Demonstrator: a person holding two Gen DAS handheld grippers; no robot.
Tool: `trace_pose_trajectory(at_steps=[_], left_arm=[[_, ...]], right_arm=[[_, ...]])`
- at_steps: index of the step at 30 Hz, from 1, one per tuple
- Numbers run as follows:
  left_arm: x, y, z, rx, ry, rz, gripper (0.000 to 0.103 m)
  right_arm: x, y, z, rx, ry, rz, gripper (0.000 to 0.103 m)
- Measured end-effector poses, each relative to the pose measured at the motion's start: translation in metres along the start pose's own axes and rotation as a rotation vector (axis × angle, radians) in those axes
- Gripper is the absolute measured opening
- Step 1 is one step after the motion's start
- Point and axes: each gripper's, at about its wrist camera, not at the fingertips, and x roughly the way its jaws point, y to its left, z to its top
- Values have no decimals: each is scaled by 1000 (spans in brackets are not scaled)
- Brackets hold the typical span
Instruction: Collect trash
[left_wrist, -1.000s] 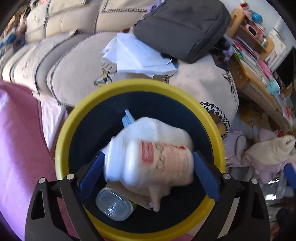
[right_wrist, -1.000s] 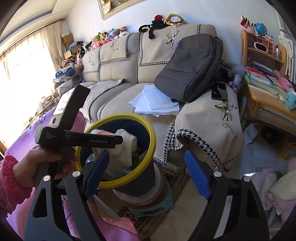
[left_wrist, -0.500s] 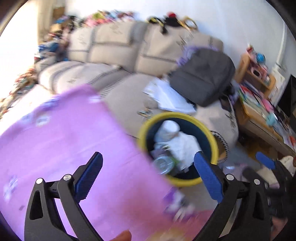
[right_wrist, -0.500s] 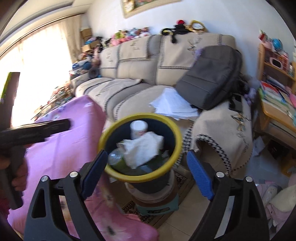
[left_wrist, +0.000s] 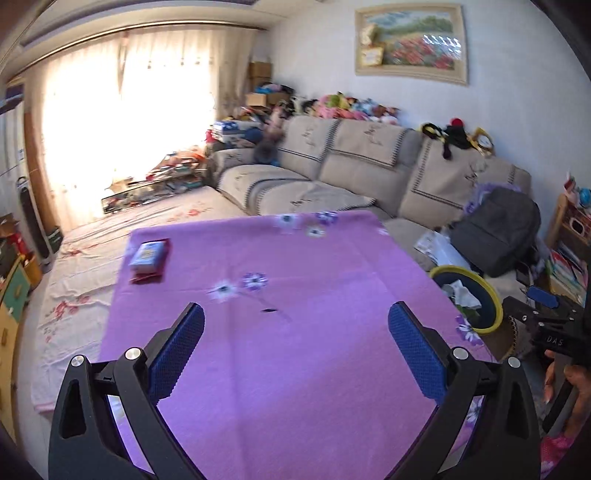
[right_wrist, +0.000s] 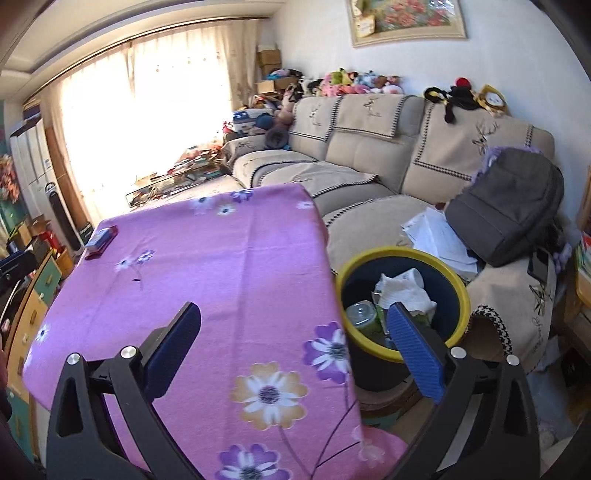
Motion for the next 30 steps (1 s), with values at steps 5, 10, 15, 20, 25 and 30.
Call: trace_pose_trajectory(at_steps=[5, 10, 15, 20, 25, 30], left_arm=[[-39, 41, -21, -67, -17, 50, 98], [-48, 61, -38, -120, -5, 73, 98], [-48, 60, -47, -114, 5, 72, 98], [-45, 48, -44, -106, 3, 67, 98], [-44, 41, -42, -101, 10, 58, 98], [-39, 36, -43, -96, 20, 55, 98]], right_arm=[[-25, 23, -1, -28, -13, 0, 96], [-38, 35, -8, -37, -19, -4, 96], [-39, 34, -12, -29, -12, -12, 96], [-38, 32, -14, -29, -10, -12, 96], [-38, 30, -16, -29, -10, -5, 96], [-37, 29, -15, -27, -12, -6, 96]])
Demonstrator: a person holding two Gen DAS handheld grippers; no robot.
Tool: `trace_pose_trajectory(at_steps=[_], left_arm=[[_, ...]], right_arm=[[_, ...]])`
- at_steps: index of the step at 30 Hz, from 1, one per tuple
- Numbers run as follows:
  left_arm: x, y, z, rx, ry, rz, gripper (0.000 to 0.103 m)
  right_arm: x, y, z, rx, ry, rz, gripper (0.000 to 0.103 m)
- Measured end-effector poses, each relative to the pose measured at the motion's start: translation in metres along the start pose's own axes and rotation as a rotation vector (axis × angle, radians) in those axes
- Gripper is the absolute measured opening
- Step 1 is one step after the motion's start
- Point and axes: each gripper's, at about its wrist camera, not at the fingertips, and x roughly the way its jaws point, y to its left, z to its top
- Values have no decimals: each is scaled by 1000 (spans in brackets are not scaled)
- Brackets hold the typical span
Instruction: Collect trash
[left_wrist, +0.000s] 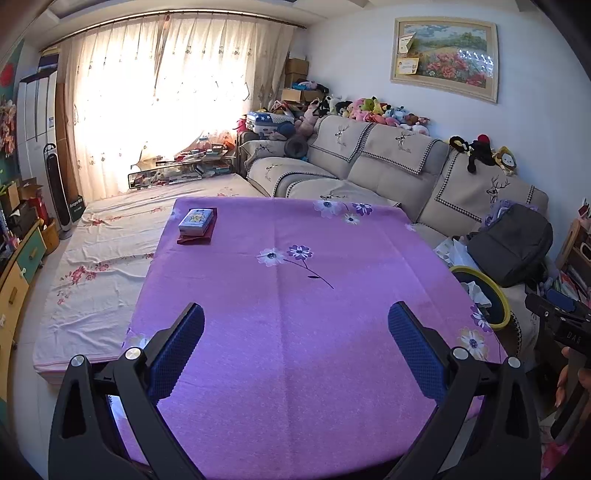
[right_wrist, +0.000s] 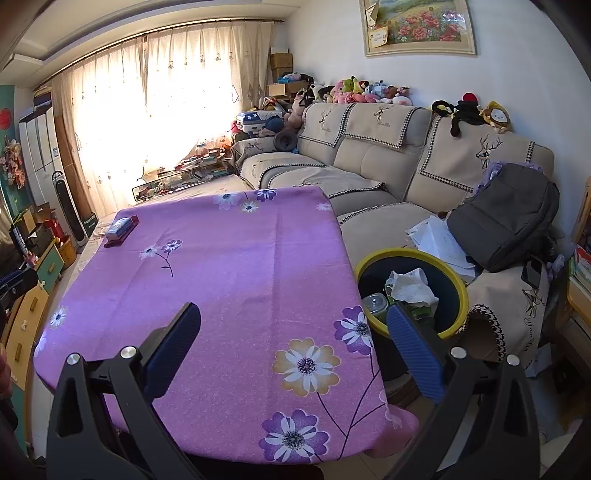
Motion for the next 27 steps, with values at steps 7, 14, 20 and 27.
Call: trace_pose_trajectory(at_steps=[7, 14, 20, 27], left_arm=[[1, -2, 2, 4, 0, 6, 98], [-1, -1, 4, 5, -10, 14, 98], [0, -2, 4, 7, -8, 18, 98], [1, -2, 5, 9, -6, 17, 98]], right_arm=[[1, -1, 1, 1, -3, 1, 96], [1, -1, 1, 2, -3, 0, 96], [1, -1, 1, 2, -1, -1, 96], [2, -1, 1, 2, -2, 0, 96]])
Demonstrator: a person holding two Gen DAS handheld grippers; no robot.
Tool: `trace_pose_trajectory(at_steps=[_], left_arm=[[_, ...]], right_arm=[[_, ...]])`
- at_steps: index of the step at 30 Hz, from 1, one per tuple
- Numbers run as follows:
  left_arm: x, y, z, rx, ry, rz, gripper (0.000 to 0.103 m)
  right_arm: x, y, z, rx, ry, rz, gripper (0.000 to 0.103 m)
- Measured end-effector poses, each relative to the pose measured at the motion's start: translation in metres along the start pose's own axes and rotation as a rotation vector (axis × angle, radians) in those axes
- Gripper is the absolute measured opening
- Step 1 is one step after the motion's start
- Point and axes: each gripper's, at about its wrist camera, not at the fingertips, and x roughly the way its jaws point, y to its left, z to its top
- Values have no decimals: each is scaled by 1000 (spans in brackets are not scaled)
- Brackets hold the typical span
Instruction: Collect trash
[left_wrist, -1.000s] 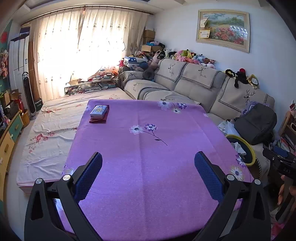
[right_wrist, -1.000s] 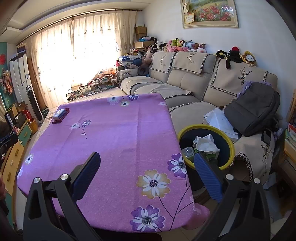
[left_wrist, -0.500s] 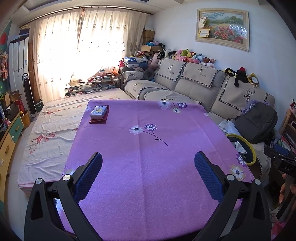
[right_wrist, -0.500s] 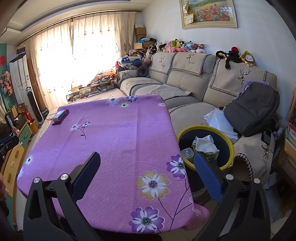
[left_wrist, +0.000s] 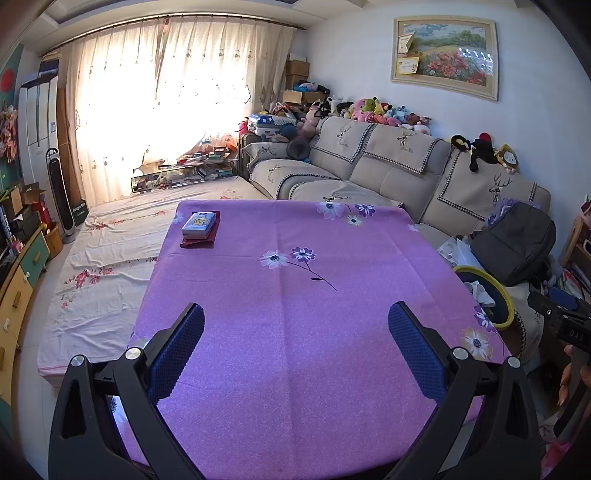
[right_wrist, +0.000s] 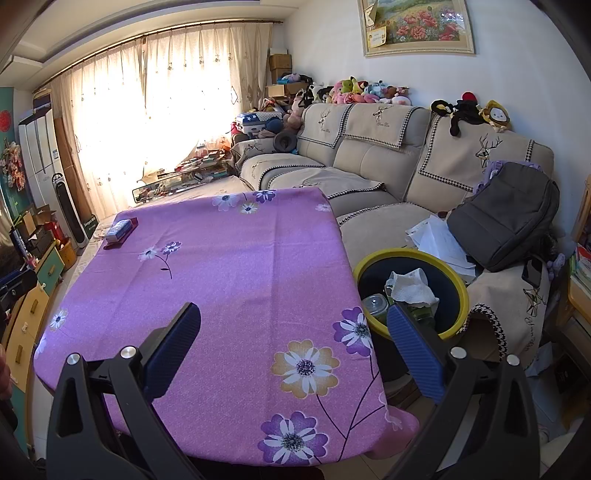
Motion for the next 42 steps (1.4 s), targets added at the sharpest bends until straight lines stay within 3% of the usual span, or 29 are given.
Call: trace_pose_trajectory(at_steps=[42], left_arm=[[5, -7, -4, 14, 13, -7, 98]], right_arm=[[0, -1, 0, 2, 3, 4, 96]])
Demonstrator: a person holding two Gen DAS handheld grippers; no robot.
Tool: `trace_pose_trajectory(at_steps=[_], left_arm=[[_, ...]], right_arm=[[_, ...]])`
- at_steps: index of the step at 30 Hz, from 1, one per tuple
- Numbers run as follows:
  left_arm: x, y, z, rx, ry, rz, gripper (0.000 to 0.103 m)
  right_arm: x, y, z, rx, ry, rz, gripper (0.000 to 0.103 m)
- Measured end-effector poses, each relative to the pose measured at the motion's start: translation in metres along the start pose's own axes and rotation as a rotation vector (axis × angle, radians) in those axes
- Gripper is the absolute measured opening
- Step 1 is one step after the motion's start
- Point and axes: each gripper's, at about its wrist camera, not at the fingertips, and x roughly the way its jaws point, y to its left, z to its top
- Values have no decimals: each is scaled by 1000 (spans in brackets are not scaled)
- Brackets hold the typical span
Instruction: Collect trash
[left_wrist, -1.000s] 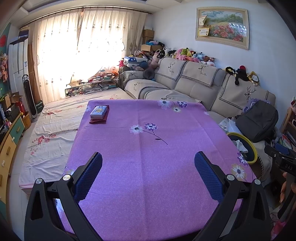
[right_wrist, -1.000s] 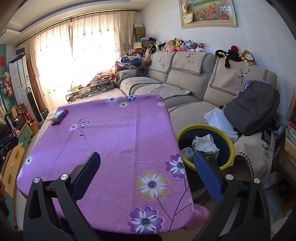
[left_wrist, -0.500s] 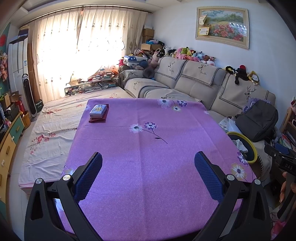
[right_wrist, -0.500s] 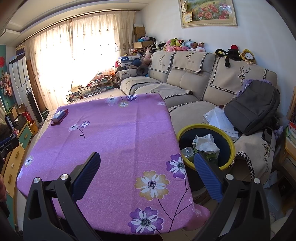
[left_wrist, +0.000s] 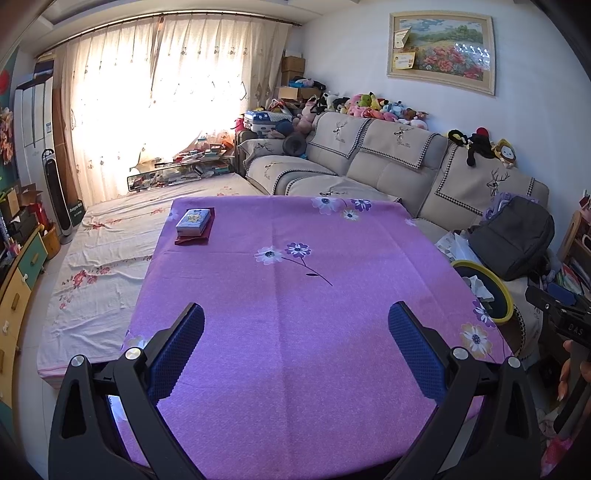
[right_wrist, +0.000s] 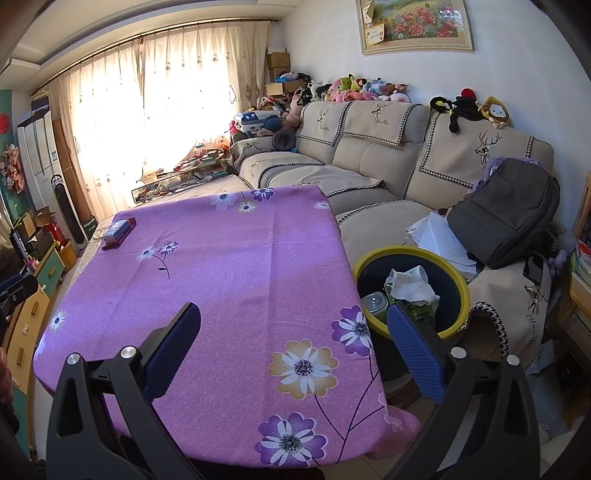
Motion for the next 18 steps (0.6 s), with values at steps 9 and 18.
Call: trace_pose_trajectory(at_steps=[9, 18], left_arm=[[1, 1, 1, -1, 3, -8, 98], [4, 0, 4, 2, 9, -19, 98]], right_arm=[[1, 1, 0, 0, 0, 1, 96], [4, 3, -3, -2, 7, 2, 96]])
